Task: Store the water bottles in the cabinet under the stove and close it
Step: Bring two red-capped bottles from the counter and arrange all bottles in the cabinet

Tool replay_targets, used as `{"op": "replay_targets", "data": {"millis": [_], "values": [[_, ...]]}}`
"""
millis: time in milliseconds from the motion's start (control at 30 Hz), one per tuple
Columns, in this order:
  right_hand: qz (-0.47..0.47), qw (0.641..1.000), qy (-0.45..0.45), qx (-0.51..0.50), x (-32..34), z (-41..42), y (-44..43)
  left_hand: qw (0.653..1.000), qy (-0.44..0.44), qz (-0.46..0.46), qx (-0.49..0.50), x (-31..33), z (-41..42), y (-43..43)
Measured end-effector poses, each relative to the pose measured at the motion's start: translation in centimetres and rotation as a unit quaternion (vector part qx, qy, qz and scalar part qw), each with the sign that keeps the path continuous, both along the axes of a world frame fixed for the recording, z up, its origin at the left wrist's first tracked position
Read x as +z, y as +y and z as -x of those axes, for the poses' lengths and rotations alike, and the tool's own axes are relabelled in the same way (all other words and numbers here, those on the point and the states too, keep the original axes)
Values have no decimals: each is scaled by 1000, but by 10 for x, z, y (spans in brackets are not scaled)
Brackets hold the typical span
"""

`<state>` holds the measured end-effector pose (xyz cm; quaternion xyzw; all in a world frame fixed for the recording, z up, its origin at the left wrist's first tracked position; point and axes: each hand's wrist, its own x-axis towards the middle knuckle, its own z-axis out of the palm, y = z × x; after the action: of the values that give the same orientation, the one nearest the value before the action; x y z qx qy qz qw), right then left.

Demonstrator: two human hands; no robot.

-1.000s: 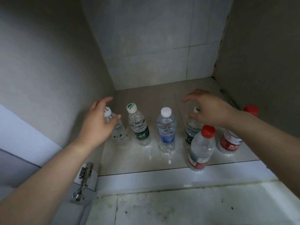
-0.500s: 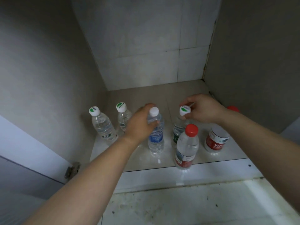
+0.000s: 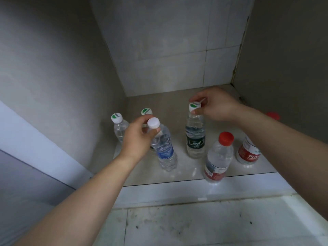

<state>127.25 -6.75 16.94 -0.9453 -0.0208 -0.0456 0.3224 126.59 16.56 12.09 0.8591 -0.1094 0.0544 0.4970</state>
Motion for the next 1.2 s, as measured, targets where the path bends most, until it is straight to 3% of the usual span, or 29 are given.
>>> {"op": "replay_targets", "data": {"millis": [467, 800, 1200], "values": [[10, 999, -25, 23, -32, -19, 58, 999, 17, -18, 39, -11, -2, 77], [-19, 997, -68, -1, -46, -19, 63, 999, 29, -13, 37, -14, 0, 79], [-6, 998, -60, 3, -46, -15, 62, 997, 31, -33, 60, -7, -3, 85]]}}
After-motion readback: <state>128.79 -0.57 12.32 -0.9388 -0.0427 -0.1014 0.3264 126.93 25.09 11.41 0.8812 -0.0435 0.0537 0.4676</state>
